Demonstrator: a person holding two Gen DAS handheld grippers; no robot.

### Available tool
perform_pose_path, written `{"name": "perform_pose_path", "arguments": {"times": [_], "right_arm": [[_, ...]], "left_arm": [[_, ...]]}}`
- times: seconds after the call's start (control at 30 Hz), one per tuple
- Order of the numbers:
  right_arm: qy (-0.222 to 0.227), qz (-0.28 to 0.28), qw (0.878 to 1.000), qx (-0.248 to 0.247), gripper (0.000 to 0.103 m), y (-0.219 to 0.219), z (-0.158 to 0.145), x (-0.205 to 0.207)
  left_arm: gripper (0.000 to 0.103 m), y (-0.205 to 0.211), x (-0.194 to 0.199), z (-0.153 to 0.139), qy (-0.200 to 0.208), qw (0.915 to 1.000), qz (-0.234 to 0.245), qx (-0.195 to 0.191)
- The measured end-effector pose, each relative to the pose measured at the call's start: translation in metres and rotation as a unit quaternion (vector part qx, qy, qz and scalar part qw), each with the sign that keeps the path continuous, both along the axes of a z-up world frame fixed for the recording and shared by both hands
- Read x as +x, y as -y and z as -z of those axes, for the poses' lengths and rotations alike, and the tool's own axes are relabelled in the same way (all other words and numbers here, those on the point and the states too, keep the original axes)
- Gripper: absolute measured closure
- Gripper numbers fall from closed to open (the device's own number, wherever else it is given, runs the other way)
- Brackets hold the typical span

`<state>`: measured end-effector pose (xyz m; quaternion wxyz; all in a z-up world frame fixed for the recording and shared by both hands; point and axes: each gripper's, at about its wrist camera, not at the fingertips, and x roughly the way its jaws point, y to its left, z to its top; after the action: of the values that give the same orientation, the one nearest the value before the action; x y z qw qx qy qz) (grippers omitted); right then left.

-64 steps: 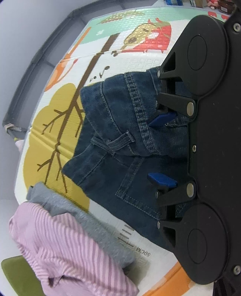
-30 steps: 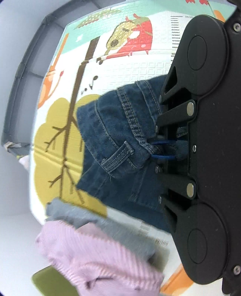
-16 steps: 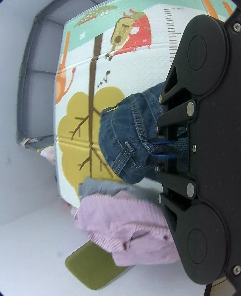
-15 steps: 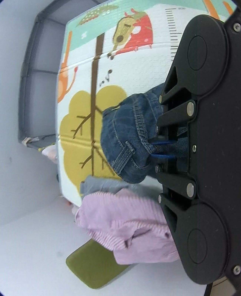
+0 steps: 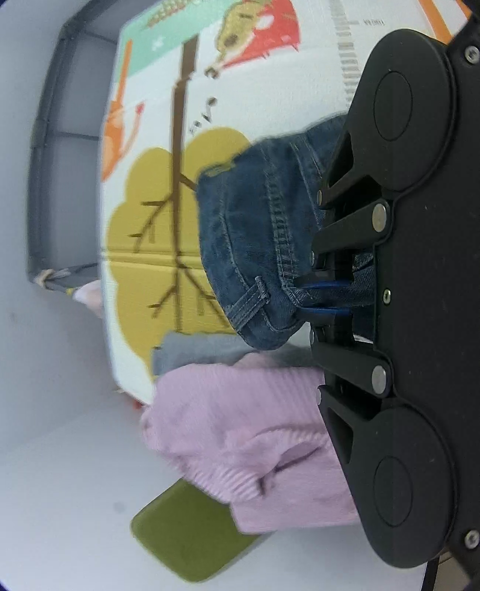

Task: Fold clothes
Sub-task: 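Regrasp the folded waistband with the right gripper next to the left gripper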

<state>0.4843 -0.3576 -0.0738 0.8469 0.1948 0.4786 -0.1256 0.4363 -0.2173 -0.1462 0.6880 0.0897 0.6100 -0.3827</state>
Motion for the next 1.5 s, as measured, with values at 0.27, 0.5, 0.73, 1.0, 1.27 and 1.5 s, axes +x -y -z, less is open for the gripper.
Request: {"name": "perform_pose_path", "arguments": {"times": [0.27,0.5,0.73,1.0,1.27,1.5], "right_arm": [[-0.049,-0.017,0.999,0.005,0.092,-0.021,0.061,0.01],[-0.088,-0.035,0.995,0.011,0.086,-0.028,0.086,0.01],[-0.092,-0.058,0.994,0.015,0.081,-0.028,0.078,0.013],[-0.045,-0.07,0.996,-0.023,0.065,-0.024,0.027,0.022],[-0.06,-0.116,0.989,-0.073,0.064,-0.047,0.027,0.04],[-0.09,-0.162,0.977,-0.106,0.064,-0.064,0.054,0.054]], "left_arm": [[0.077,-0.004,-0.001,0.0,-0.005,1.0,-0.003,-0.006],[0.077,-0.005,-0.007,-0.002,0.004,1.0,0.001,-0.007],[0.077,-0.01,-0.008,-0.002,-0.005,0.9998,-0.008,-0.016],[0.077,-0.01,-0.013,-0.005,0.001,0.9999,-0.007,-0.012],[0.077,-0.003,-0.005,0.0,0.007,0.9997,-0.005,-0.022],[0.077,-0.01,-0.006,0.001,0.011,0.9992,-0.003,-0.039]]}}
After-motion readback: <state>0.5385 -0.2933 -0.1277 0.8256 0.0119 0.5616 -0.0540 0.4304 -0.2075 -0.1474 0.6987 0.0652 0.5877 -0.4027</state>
